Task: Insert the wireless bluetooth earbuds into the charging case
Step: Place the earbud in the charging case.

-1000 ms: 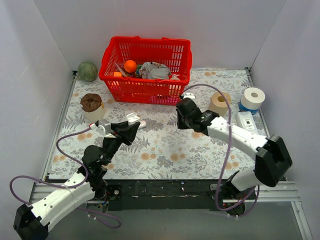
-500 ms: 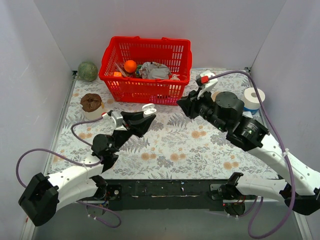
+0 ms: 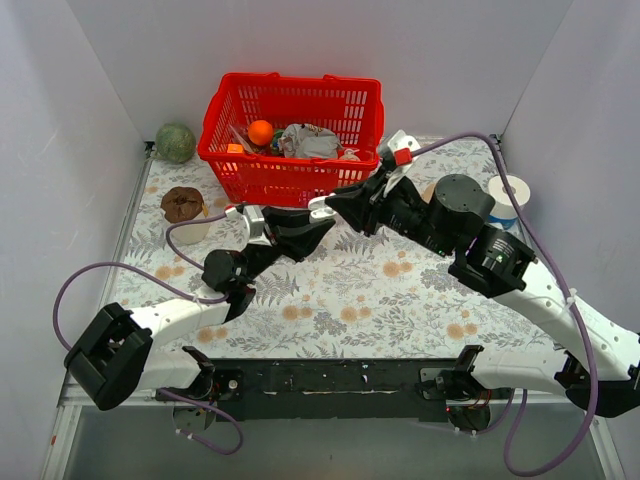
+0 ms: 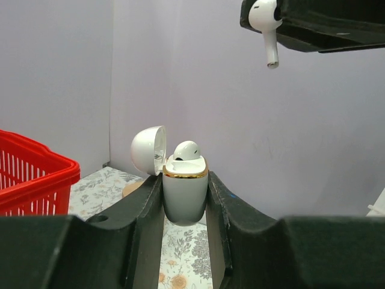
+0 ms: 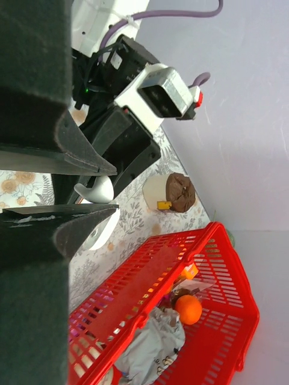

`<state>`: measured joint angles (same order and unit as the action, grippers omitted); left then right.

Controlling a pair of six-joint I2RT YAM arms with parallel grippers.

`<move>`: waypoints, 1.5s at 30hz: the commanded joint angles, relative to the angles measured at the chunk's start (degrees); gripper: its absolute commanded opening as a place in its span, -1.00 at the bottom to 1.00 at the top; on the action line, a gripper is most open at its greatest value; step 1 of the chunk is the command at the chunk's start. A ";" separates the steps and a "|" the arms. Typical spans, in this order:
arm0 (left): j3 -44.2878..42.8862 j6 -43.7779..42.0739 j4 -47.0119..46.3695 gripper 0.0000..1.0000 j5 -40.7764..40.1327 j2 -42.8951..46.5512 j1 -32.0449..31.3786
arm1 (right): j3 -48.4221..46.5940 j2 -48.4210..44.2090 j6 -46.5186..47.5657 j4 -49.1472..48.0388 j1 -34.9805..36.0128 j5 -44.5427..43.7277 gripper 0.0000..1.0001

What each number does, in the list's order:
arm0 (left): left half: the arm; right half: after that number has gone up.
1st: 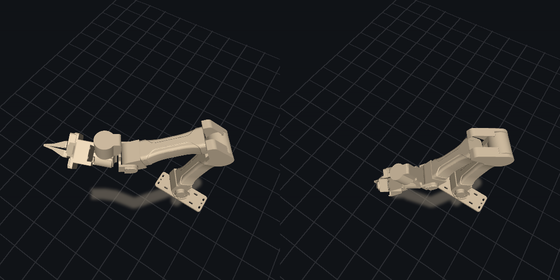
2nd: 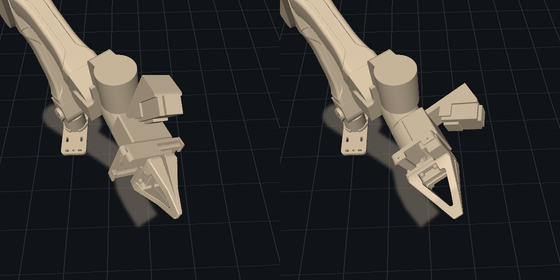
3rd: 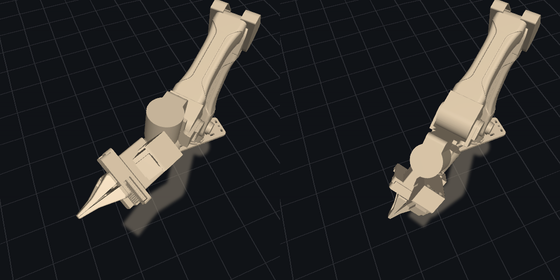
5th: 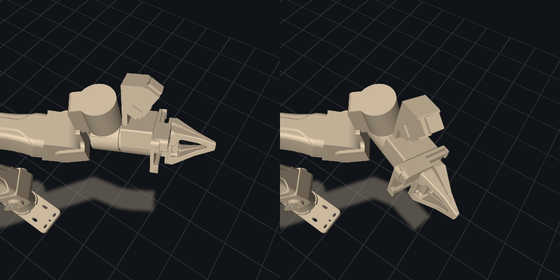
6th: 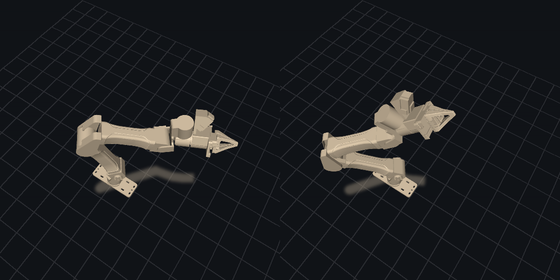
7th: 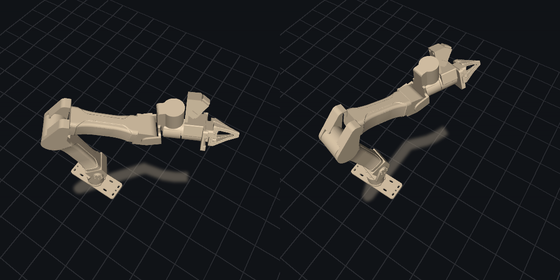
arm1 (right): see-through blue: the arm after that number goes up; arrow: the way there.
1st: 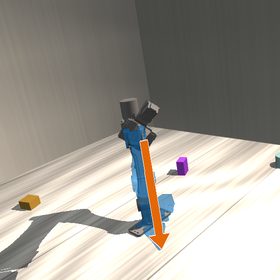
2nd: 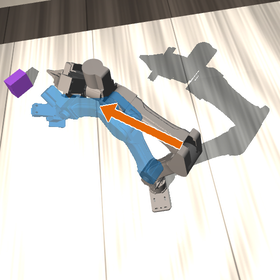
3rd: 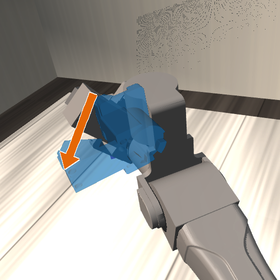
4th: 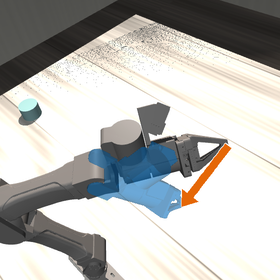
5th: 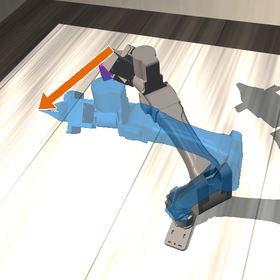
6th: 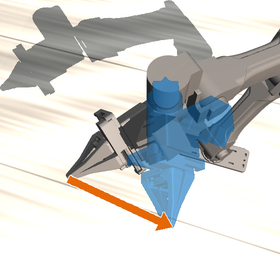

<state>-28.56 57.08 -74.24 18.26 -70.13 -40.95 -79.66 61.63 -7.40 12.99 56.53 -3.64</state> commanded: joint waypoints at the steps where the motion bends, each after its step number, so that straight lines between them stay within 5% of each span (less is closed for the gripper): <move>1: -3.52 0.05 -6.98 -1.00 1.08 -0.01 0.26 | -3.93 2.00 2.30 -2.88 1.74 -0.31 -0.97; 45: -1.59 -2.32 -9.87 -1.00 3.36 2.72 0.26 | 1.43 6.40 3.80 -6.66 6.57 -10.07 -0.97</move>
<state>-30.04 55.68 -75.50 20.88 -68.99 -40.95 -78.83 68.20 -4.23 8.69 62.39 -12.99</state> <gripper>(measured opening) 0.272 0.283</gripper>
